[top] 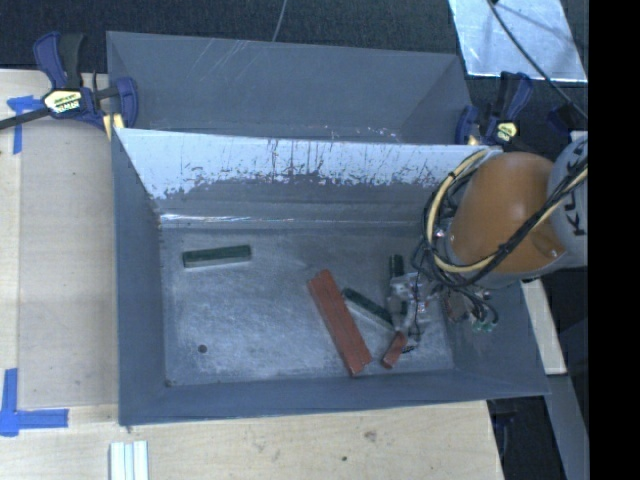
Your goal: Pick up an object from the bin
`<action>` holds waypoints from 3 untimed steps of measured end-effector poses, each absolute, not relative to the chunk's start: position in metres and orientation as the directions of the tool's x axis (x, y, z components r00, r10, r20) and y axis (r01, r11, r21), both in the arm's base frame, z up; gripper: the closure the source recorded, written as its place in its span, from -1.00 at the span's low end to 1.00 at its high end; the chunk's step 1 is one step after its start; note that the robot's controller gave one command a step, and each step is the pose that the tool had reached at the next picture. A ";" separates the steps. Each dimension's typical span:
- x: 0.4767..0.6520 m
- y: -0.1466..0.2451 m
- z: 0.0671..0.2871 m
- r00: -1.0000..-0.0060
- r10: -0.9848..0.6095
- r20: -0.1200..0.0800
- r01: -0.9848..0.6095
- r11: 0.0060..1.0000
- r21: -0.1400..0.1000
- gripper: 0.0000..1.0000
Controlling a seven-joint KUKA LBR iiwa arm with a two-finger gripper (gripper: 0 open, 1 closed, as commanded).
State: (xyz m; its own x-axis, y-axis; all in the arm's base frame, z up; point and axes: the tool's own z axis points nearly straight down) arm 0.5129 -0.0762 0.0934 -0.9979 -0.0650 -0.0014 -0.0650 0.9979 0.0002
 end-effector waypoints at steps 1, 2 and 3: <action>0.513 -0.076 0.093 -0.998 -0.064 -0.001 -0.064 0.998 0.000 -1.00; 0.509 -0.075 0.090 -0.989 -0.150 -0.002 -0.150 0.989 -0.001 -1.00; 0.493 -0.073 0.077 -0.913 -0.409 -0.001 -0.409 0.913 0.000 1.00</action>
Offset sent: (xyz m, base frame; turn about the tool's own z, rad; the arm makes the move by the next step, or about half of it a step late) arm 0.0000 0.0000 0.0000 0.0000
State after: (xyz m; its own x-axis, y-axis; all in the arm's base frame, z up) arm 0.4928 -0.0726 0.0770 -0.9125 -0.4090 -0.0008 -0.4090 0.9125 0.0002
